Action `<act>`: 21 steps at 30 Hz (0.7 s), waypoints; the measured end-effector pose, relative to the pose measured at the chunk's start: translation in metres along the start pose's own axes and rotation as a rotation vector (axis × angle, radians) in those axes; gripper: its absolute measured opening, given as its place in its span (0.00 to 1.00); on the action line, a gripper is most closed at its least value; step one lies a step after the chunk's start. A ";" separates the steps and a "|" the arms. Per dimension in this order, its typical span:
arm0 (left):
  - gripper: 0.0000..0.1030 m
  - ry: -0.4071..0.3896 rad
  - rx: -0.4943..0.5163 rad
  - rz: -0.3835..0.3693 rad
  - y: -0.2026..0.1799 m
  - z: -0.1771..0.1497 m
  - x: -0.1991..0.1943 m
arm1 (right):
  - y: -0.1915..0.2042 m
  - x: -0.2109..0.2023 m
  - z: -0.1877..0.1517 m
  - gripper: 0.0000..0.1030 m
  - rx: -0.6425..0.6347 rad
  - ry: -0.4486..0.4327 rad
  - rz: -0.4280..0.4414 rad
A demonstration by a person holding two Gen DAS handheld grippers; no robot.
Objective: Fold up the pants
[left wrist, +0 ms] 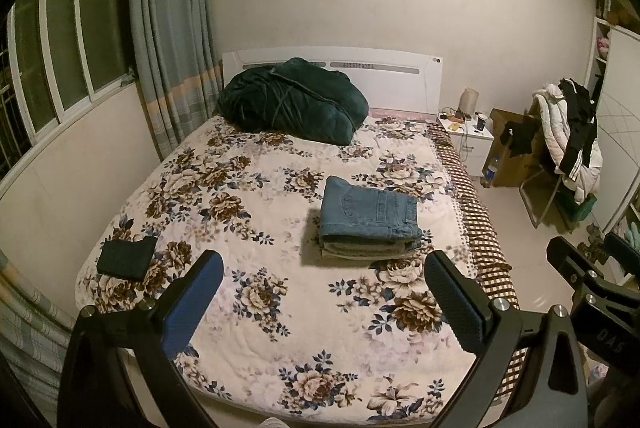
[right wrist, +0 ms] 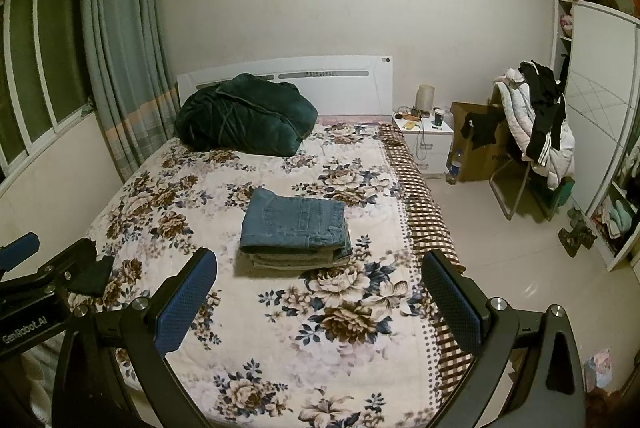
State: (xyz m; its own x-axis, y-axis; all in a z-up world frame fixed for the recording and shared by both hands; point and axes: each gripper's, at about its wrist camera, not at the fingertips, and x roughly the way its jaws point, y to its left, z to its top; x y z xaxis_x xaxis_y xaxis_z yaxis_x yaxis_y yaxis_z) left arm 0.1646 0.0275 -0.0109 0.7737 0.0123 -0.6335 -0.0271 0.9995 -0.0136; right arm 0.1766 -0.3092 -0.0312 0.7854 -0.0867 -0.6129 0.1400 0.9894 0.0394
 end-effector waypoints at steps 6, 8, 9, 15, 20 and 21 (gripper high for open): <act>1.00 0.001 -0.005 0.003 0.002 0.003 -0.001 | 0.005 -0.001 0.001 1.00 0.001 0.003 0.000; 1.00 0.000 -0.005 0.002 0.002 0.003 -0.001 | 0.006 -0.001 0.000 1.00 0.001 0.002 -0.001; 1.00 -0.001 -0.004 0.002 0.002 0.003 -0.001 | 0.005 -0.001 0.001 1.00 0.004 0.001 -0.001; 1.00 -0.001 -0.005 0.004 0.003 0.004 -0.001 | 0.005 -0.002 0.000 1.00 0.003 0.000 -0.002; 1.00 -0.002 -0.005 0.003 0.004 0.004 -0.001 | 0.006 -0.002 0.000 1.00 0.002 -0.002 -0.003; 1.00 -0.003 -0.005 0.004 0.004 0.004 -0.001 | 0.005 -0.002 0.001 1.00 0.001 -0.001 -0.003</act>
State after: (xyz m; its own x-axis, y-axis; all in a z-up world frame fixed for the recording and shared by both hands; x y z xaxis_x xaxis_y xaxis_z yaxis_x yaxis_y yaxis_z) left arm 0.1659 0.0317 -0.0076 0.7754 0.0162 -0.6313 -0.0334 0.9993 -0.0154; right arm 0.1759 -0.3040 -0.0290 0.7855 -0.0899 -0.6123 0.1431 0.9890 0.0384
